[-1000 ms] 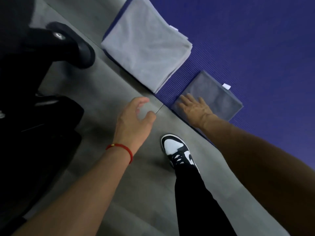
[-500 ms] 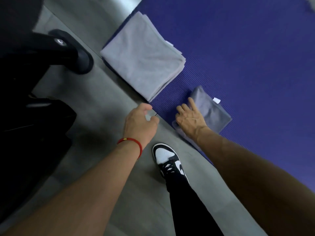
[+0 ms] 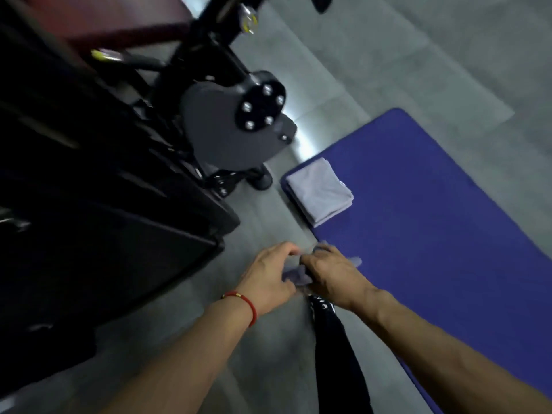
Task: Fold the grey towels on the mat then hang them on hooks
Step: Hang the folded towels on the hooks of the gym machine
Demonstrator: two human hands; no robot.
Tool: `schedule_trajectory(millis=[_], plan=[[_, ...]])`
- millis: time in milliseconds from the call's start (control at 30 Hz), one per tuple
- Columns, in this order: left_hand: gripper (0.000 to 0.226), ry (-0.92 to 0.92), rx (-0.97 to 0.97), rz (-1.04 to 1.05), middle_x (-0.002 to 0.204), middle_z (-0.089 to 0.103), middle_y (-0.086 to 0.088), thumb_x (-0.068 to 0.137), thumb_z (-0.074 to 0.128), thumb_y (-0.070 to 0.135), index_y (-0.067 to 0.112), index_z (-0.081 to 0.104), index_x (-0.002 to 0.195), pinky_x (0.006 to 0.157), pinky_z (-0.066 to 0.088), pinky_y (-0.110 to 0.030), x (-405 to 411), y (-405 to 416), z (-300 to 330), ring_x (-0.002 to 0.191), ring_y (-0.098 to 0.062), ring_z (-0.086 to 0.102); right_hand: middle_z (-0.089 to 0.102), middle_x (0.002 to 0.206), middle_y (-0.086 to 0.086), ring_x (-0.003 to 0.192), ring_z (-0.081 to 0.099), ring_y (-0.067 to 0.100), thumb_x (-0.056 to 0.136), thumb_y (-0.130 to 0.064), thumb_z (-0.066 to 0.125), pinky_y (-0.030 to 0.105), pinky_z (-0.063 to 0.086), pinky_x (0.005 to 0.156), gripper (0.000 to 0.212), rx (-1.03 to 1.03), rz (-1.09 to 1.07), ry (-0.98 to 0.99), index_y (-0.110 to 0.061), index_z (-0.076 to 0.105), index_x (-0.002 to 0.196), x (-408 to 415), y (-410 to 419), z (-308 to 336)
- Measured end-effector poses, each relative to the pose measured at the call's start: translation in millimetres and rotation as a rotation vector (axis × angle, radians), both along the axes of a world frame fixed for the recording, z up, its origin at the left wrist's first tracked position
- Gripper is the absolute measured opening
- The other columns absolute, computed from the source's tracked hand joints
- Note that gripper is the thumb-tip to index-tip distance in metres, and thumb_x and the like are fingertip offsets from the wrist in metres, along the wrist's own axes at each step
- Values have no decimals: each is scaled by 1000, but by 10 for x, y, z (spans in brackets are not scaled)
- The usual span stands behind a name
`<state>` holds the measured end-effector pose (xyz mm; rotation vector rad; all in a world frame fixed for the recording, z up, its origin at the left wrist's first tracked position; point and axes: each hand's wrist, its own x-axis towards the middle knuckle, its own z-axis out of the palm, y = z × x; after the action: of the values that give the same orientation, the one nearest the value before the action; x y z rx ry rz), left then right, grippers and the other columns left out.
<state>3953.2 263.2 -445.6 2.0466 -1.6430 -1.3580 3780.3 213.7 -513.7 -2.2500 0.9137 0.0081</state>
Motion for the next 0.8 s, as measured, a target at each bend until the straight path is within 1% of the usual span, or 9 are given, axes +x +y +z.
schedule_trajectory(millis=[67,133,233,367,467,567,633,700,800], plan=[[45,42,-32,38,118,65,3,80,74,17,19,59,123,86,44,-16,277,536,541,110,-12,60,59,73,4,69,50,18,82,-34,73,23,36,62,25,23,-20,-113,-20,53,77,251,344,632],[43,76,-104,120,107,68,10,75,75,27,24,61,115,85,51,-27,569,1122,1019,99,-5,63,50,65,-7,60,39,10,80,-45,75,26,26,54,38,-20,31,-176,-30,41,76,542,736,1168],[32,93,-222,290,97,69,15,76,74,30,28,66,107,80,53,-32,974,2016,1582,92,-3,65,50,72,-16,62,44,4,82,-50,79,19,33,57,37,-18,130,-236,-31,48,81,999,1357,1761],[17,97,-319,495,89,71,10,84,71,18,26,66,99,73,56,-32,1480,3140,2107,82,-7,68,58,112,-13,101,57,0,82,-58,78,15,44,84,49,-44,194,-401,-29,60,117,1584,2194,2494],[24,91,-448,611,117,60,35,90,70,15,31,64,106,78,47,-14,1819,3883,2349,102,9,60,52,115,-15,106,56,4,87,-49,76,18,46,88,35,-110,197,-539,-33,57,113,1983,2817,2824],[17,68,-539,622,145,24,51,93,69,20,28,61,106,91,41,-5,2076,4395,2511,124,21,41,54,105,-25,97,56,1,96,-45,63,32,49,85,15,-125,268,-540,-43,54,107,2400,3296,2903],[20,61,-552,627,148,28,45,94,69,24,28,59,111,98,40,-4,2224,4639,2562,128,20,39,56,107,-26,99,57,0,100,-46,55,37,50,88,11,-120,365,-506,-43,54,111,2686,3502,2889],[28,123,-538,673,141,49,30,90,71,28,30,59,116,103,45,-16,2422,4801,2573,127,9,50,60,107,-20,101,61,6,102,-42,55,36,53,85,14,-5,419,-535,-34,61,113,2960,3603,2908],[30,314,-530,846,118,70,6,82,73,24,22,61,109,92,55,-29,2759,4963,2579,112,-10,66,63,101,-14,97,64,11,101,-39,57,34,55,81,17,72,414,-584,-25,64,107,3361,3662,2910]])
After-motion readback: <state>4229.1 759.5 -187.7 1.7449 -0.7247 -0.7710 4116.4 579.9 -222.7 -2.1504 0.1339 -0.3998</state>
